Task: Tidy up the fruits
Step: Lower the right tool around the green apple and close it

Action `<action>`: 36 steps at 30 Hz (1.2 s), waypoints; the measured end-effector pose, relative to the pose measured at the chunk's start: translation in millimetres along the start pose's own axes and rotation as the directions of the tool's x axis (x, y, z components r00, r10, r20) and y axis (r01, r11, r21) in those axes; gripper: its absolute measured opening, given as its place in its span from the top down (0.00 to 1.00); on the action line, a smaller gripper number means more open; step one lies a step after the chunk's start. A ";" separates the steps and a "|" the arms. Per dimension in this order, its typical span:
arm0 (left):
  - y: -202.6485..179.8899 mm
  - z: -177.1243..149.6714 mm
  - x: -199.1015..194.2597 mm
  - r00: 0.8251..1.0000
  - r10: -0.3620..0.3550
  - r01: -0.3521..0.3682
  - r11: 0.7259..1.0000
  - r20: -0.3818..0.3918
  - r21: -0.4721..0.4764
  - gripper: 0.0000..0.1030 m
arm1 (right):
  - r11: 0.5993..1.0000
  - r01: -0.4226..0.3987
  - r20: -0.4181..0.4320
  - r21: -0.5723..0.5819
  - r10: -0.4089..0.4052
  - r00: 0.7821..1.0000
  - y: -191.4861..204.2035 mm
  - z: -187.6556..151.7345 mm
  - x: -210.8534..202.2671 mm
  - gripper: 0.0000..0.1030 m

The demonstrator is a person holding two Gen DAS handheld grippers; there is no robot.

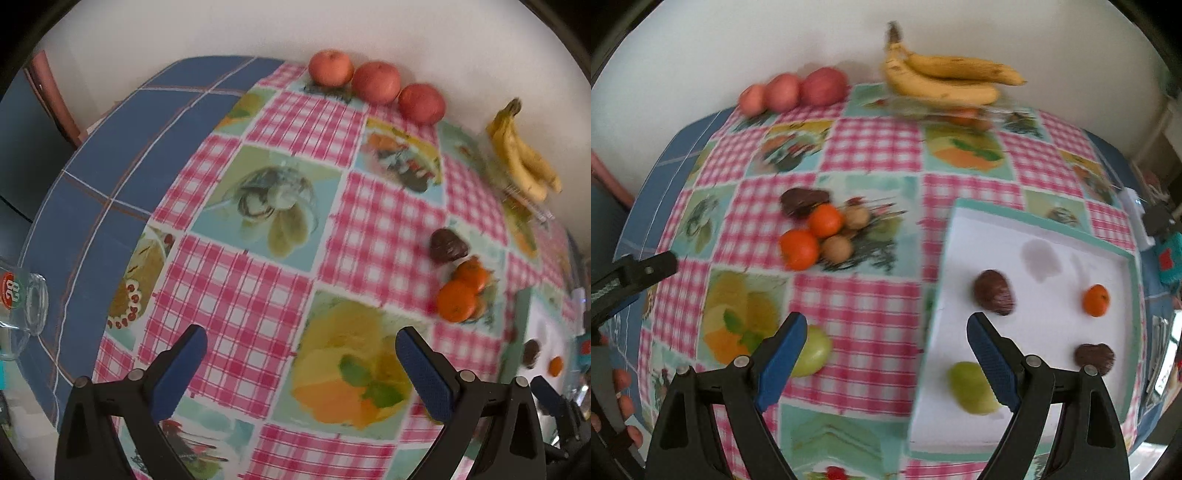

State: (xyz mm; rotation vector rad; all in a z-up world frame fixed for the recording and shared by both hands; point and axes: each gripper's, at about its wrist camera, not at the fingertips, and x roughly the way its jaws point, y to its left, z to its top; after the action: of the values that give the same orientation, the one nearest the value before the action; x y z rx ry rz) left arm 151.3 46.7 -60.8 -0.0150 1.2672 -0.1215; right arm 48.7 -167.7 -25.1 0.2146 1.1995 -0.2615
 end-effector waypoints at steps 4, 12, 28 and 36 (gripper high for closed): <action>5.6 -3.7 16.6 0.998 0.032 -0.032 0.999 -0.046 -0.006 0.00 | 0.999 -0.022 -0.041 -0.038 0.021 0.999 17.5 -4.9 12.5 0.14; 6.1 -7.7 26.3 0.997 0.020 -0.021 1.000 -0.073 -0.002 0.00 | 0.992 -0.044 -0.125 -0.119 0.029 0.992 44.6 -14.5 42.4 0.14; 1.2 -5.1 30.3 0.997 0.018 -0.017 1.000 -0.079 0.002 0.00 | 0.981 -0.042 -0.199 -0.188 0.003 0.980 66.2 -31.5 81.6 0.14; -9.1 -6.0 26.8 0.997 0.011 -0.010 1.000 -0.073 0.015 0.00 | 0.977 -0.046 -0.170 -0.208 0.010 0.985 77.1 -27.2 76.8 0.35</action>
State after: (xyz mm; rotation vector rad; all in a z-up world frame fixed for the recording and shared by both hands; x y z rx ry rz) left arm 152.8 35.3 -87.4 0.0087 1.3395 -0.1225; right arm 74.6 -92.9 -104.5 0.0683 1.3807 -0.0908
